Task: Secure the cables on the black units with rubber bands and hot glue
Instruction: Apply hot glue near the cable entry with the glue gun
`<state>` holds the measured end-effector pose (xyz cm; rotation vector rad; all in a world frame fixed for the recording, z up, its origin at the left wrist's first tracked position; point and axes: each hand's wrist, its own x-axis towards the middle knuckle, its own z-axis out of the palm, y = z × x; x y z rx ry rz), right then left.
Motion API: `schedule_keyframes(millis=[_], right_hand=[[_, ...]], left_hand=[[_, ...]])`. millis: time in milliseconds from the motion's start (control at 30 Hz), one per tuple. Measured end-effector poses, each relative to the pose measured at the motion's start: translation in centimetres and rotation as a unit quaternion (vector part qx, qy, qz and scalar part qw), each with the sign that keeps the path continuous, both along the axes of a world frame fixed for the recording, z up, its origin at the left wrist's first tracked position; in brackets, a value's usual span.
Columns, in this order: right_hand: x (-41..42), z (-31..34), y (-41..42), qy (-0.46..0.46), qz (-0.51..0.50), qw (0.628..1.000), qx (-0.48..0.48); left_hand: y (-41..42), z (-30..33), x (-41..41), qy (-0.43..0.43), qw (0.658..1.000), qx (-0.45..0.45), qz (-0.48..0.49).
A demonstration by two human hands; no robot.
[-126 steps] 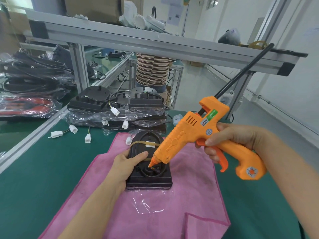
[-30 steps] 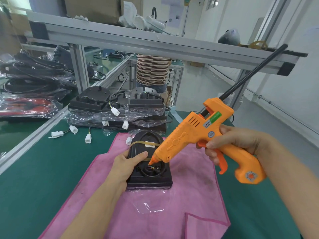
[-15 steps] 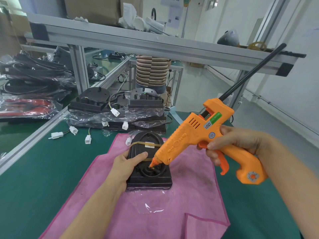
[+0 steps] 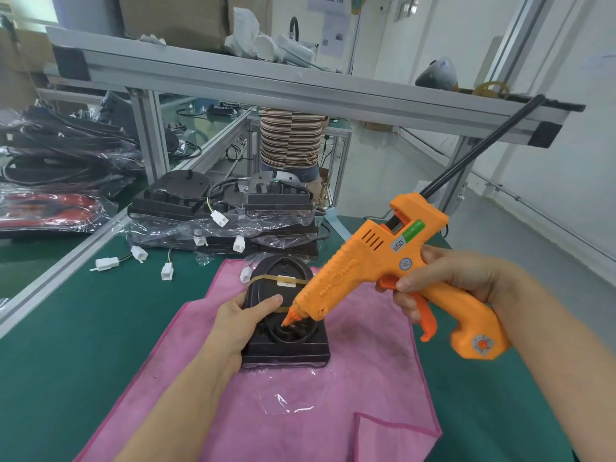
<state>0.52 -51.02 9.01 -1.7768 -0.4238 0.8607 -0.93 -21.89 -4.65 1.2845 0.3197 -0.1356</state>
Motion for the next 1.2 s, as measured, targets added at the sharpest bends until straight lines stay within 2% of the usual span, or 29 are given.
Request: schedule_keyframes(millis=[767, 967, 1200], right_hand=[[0.4, -1.8, -0.9, 0.021, -0.043, 0.999, 0.020], [-0.2, -4.2, -2.0, 0.061, -0.135, 0.985, 0.091], [-0.9, -7.7, -3.6, 0.136, -0.246, 0.937, 0.209]], left_hand=[[0.0, 0.0, -0.1, -0.006, 1.000, -0.006, -0.006], [0.0, -0.1, -0.5, -0.022, 1.000, -0.016, 0.004], [0.5, -0.4, -1.4, -0.066, 0.996, -0.052, 0.032]])
